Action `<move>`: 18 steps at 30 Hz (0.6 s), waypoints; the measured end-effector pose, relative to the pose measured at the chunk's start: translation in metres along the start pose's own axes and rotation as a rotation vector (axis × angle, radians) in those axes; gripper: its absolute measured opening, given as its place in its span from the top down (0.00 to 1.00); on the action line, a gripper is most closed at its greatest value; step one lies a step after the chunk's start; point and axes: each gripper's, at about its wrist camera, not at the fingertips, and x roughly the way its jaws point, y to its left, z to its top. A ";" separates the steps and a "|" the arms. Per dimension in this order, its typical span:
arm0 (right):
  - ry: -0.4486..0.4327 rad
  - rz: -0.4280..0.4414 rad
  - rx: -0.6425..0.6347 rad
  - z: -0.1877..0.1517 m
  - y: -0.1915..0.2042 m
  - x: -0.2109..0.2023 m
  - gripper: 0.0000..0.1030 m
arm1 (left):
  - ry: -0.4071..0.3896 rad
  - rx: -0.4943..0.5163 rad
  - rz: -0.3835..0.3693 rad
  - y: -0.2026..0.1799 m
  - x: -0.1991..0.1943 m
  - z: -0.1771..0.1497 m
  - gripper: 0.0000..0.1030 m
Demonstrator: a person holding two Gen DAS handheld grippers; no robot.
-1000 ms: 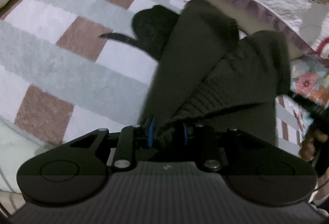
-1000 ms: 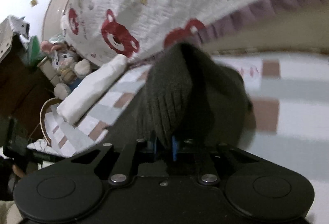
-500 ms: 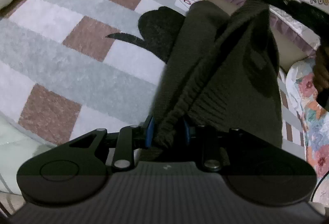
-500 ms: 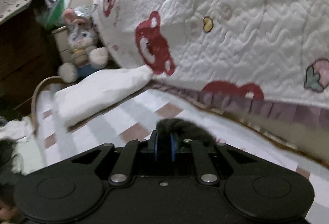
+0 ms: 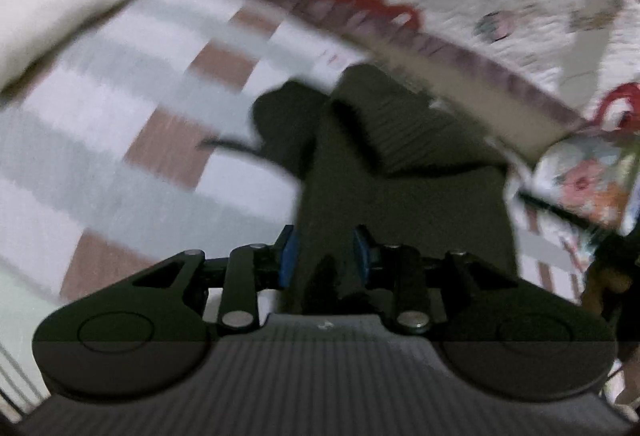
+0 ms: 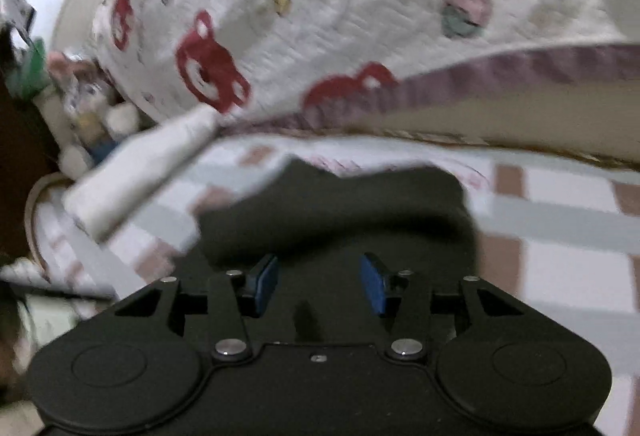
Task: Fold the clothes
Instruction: 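Smooth the folded sweater with the right gripper while the left gripper hovers above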
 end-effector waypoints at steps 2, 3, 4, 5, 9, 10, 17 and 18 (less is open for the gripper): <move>0.025 -0.025 0.027 -0.015 -0.013 -0.008 0.50 | 0.004 0.032 -0.061 -0.010 0.000 0.001 0.63; 0.033 -0.015 0.055 -0.020 -0.016 -0.008 0.50 | 0.021 0.047 -0.096 -0.014 0.002 0.001 0.57; 0.042 -0.005 0.082 -0.024 -0.020 -0.008 0.50 | 0.041 0.061 -0.128 -0.019 0.005 0.000 0.55; 0.050 0.005 0.110 -0.029 -0.024 -0.008 0.50 | 0.077 0.074 -0.127 -0.023 0.013 -0.002 0.51; 0.059 0.027 0.124 -0.040 -0.018 -0.004 0.48 | 0.162 0.138 -0.038 -0.035 0.033 -0.010 0.50; 0.056 0.026 0.123 -0.042 -0.016 -0.004 0.46 | 0.179 0.156 -0.010 -0.038 0.037 -0.011 0.50; 0.084 0.039 0.094 -0.039 -0.004 -0.004 0.44 | 0.194 0.204 0.101 -0.044 0.038 -0.010 0.50; 0.094 0.041 0.086 -0.039 -0.002 -0.004 0.44 | 0.183 0.210 0.105 -0.045 0.036 -0.009 0.50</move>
